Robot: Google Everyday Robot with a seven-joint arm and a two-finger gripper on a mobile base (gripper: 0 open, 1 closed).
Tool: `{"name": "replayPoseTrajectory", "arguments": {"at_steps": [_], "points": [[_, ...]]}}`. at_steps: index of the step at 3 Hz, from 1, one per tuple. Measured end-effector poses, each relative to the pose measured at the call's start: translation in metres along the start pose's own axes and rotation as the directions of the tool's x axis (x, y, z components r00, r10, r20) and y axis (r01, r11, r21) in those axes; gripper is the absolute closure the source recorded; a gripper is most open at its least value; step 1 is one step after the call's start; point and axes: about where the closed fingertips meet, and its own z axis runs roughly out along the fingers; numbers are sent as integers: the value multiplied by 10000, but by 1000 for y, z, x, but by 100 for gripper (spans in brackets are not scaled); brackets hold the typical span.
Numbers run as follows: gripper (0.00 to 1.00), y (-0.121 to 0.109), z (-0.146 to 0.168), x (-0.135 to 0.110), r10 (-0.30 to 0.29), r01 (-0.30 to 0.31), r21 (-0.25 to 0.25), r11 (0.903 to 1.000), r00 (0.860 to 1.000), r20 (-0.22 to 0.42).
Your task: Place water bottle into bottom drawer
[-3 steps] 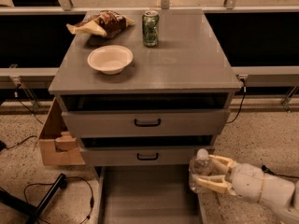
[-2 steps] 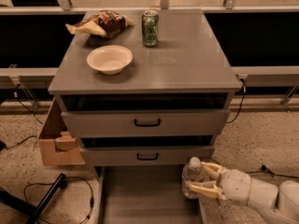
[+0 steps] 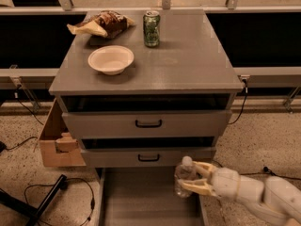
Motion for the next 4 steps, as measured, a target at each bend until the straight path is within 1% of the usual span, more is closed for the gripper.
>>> {"name": "replayPoseTrajectory", "arguments": {"at_steps": [1, 2, 3, 4], "points": [[100, -9, 61, 53, 175, -168, -875, 9960, 9998, 71], [100, -12, 119, 122, 371, -381, -1668, 9853, 9993, -87], [100, -14, 168, 183, 475, -409, -2106, 9767, 9985, 267], [100, -17, 201, 227, 843, -649, -2076, 9761, 9927, 858]]}}
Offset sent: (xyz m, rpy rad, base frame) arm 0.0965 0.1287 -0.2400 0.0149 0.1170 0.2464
